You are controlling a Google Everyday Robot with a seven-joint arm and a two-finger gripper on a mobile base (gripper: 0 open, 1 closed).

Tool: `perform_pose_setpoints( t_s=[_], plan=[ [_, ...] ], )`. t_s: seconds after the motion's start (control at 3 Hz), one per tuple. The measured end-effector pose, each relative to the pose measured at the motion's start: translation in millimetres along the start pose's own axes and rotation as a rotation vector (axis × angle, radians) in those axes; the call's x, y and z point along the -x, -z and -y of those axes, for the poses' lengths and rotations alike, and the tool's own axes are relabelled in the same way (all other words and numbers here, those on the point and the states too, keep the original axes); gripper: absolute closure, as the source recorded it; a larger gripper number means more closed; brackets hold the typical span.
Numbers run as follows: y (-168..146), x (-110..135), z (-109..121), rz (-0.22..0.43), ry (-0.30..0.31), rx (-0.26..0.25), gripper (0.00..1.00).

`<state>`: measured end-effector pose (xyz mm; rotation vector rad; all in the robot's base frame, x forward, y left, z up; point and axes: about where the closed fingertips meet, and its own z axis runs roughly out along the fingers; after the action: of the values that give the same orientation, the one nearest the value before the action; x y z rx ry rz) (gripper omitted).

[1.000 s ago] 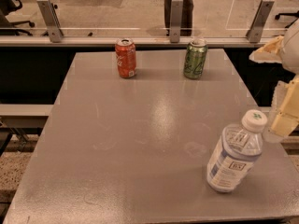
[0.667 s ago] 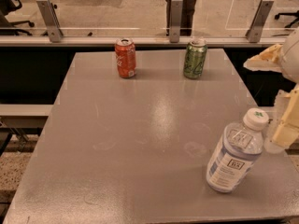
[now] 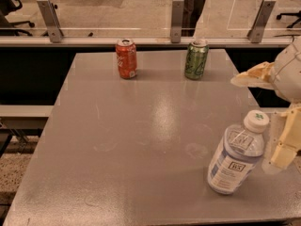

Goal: Move blue plastic bottle near green can

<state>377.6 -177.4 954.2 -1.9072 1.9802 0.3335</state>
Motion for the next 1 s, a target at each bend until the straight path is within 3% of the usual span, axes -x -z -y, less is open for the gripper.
perform_pose_setpoints(
  t_s=[1.0],
  plan=[
    [-15, 17, -31, 0.157, 0.096, 0.07, 0.0]
  ],
)
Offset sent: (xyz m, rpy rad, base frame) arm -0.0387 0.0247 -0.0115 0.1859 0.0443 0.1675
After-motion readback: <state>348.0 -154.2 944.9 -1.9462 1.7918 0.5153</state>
